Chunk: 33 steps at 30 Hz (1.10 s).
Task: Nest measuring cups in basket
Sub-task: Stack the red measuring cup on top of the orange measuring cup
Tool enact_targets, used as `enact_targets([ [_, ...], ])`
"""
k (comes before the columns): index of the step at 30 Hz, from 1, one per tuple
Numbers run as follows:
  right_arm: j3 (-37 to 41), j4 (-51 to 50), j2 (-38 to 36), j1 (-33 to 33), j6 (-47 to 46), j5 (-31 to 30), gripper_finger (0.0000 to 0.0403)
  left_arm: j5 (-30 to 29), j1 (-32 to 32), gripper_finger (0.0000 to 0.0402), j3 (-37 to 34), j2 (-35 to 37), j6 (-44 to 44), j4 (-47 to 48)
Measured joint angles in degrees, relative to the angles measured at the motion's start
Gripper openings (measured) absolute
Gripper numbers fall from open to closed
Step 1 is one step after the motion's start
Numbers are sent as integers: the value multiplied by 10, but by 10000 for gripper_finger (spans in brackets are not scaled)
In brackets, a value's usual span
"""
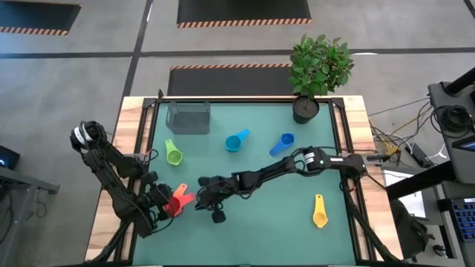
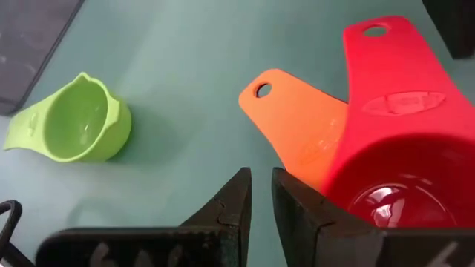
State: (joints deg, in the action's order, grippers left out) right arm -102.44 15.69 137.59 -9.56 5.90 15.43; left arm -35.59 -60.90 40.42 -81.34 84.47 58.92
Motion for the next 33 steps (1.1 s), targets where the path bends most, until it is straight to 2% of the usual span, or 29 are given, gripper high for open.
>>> enact_targets([
  [11, -116, -140, 33, 3, 60, -115, 28, -21, 1, 38, -1, 0, -34, -15],
  [23, -146, -179, 33, 12, 77, -146, 28, -21, 1, 38, -1, 0, -34, -19],
  [33, -146, -191, 32, 17, 77, -146, 28, -20, 1, 38, 0, 0, -34, -18],
])
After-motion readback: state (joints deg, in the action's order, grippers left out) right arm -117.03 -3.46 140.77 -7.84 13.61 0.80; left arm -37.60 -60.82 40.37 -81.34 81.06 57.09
